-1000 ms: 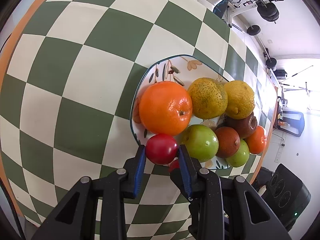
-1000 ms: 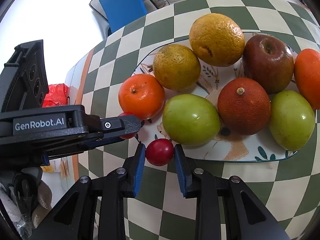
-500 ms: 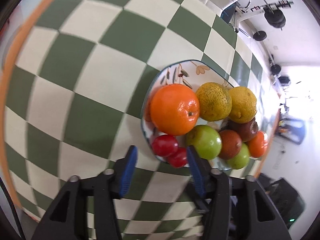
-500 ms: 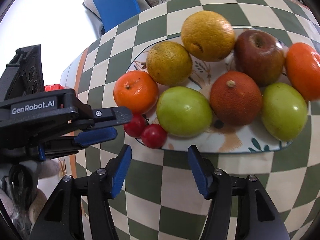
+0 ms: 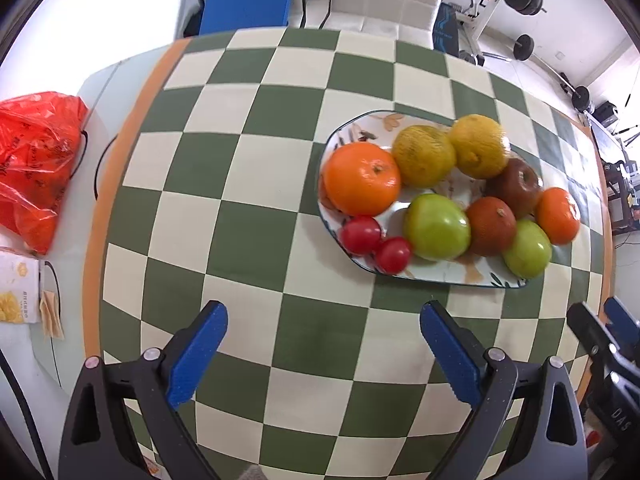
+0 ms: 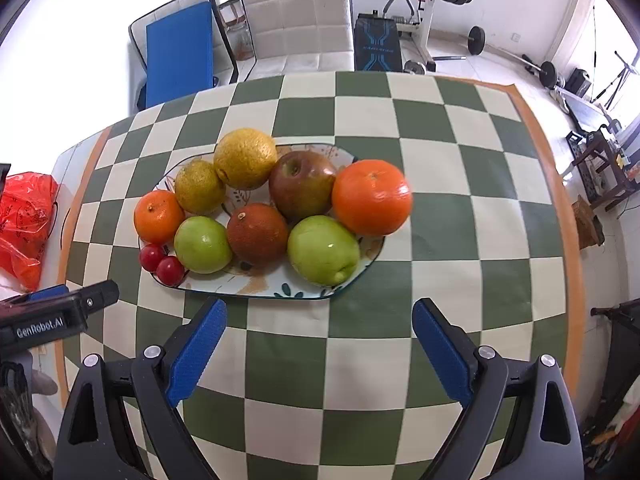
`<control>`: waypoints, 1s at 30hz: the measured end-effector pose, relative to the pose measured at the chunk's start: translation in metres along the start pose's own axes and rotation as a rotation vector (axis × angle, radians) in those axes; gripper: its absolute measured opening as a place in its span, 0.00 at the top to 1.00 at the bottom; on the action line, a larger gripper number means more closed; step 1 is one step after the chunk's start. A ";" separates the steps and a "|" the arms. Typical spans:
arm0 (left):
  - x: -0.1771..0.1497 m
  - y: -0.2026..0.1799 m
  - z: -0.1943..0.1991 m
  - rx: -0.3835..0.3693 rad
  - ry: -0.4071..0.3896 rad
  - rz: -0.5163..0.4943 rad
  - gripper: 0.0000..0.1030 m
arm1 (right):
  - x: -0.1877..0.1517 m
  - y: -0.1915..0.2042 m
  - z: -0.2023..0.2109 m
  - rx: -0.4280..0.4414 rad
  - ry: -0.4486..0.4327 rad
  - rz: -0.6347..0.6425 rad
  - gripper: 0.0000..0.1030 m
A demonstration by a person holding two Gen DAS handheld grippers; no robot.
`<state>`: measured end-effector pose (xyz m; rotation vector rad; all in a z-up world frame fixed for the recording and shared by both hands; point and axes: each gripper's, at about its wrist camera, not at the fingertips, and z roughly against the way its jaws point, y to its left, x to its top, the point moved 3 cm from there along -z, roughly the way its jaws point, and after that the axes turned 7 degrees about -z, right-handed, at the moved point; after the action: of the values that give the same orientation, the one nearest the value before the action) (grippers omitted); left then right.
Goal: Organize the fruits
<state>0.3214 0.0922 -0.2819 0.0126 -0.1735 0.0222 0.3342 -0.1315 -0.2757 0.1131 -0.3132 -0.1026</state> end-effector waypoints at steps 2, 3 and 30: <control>-0.002 -0.008 0.007 0.015 -0.026 -0.014 0.04 | 0.000 -0.005 0.010 -0.001 -0.024 0.009 0.07; -0.004 -0.011 0.011 0.023 -0.040 -0.023 0.04 | 0.001 -0.005 0.013 -0.002 -0.034 0.013 0.07; -0.112 -0.015 0.242 0.025 -0.439 -0.120 0.04 | -0.096 0.012 0.253 0.033 -0.346 0.000 0.06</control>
<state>0.1696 0.0709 -0.0633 0.0525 -0.6114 -0.0994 0.1651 -0.1327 -0.0639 0.1279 -0.6601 -0.1166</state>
